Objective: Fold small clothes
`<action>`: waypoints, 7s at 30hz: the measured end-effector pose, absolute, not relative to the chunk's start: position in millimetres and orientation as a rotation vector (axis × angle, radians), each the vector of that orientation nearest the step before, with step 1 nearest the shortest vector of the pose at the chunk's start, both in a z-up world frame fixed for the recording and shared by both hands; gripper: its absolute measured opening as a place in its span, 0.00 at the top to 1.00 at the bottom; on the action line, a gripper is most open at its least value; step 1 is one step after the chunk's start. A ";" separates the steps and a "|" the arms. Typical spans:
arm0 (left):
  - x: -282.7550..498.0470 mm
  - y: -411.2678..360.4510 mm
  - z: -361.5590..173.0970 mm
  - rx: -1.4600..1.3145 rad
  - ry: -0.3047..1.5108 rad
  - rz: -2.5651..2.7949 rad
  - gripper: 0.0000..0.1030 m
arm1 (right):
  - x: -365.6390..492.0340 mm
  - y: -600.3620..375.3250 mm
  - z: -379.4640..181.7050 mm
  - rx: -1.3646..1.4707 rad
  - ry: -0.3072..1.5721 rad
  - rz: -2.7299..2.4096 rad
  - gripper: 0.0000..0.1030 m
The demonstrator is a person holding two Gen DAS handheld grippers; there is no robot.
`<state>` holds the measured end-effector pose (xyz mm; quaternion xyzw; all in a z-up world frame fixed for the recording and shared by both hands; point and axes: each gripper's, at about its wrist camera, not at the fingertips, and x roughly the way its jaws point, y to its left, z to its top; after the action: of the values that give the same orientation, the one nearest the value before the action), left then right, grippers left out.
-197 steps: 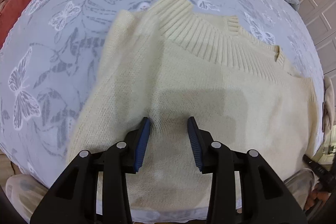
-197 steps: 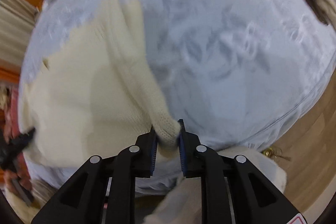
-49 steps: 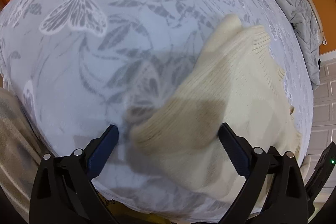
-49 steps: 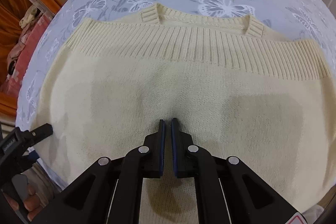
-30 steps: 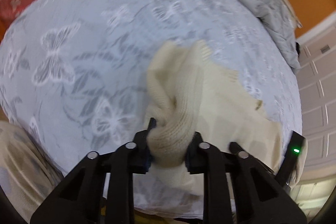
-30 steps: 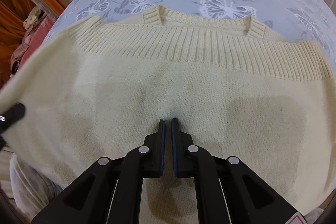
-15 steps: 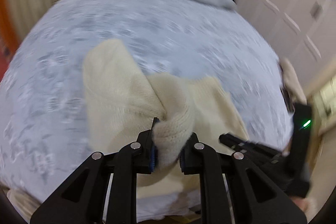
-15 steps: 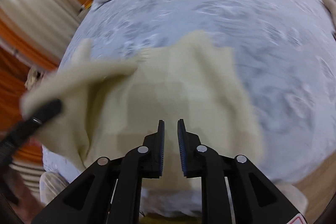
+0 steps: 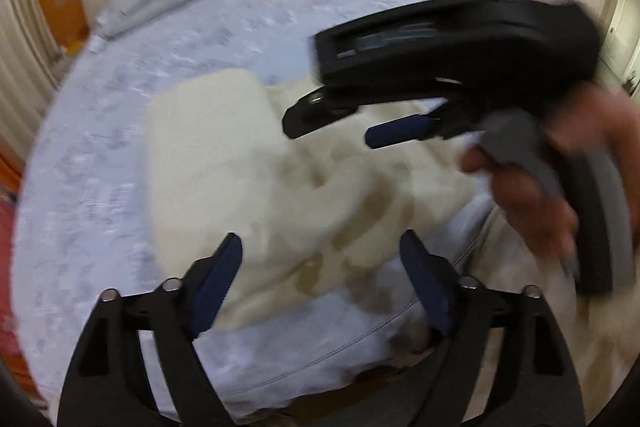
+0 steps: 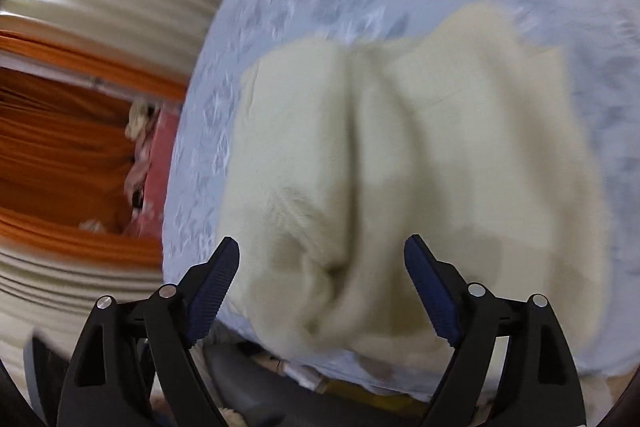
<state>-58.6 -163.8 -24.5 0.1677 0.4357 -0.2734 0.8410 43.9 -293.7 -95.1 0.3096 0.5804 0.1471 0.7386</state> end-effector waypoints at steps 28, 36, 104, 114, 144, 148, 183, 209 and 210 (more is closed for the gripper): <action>-16.1 -149.7 -77.3 0.230 1.102 -0.479 0.34 | -14.5 -388.3 -103.0 0.780 1.123 0.092 0.51; 3.8 -133.9 -94.6 0.094 1.223 -0.463 0.72 | -7.9 -382.5 -45.3 0.667 0.972 0.087 0.89; 29.6 -180.5 -85.4 0.206 1.165 -0.416 0.18 | 80.9 -406.8 -91.4 0.508 1.143 -0.170 0.90; 31.4 -179.5 -88.7 0.199 1.187 -0.415 0.17 | 5.4 -384.1 -33.9 0.465 1.045 -0.086 0.83; 80.0 -133.0 -123.0 -0.390 1.459 -0.343 0.05 | -11.8 -417.2 -150.0 0.925 1.300 0.014 0.07; 82.7 -157.9 -129.0 -0.301 1.470 -0.358 0.04 | -5.4 -419.5 -164.1 1.027 1.285 0.086 0.05; -12.1 -176.8 57.8 0.049 1.163 -0.596 0.41 | -113.6 -370.7 62.5 0.713 0.794 -0.004 0.59; -14.4 -47.0 244.9 -0.036 0.657 -0.581 0.40 | -65.6 -237.5 210.0 0.473 0.458 0.215 0.57; -8.5 -39.2 240.5 -0.035 0.666 -0.566 0.40 | -50.5 -234.2 193.2 0.505 0.494 0.232 0.54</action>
<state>-8.5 -39.2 240.5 -0.0170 0.3225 -0.2739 0.9059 -50.5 -234.2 193.2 0.2466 0.2414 0.1134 0.9317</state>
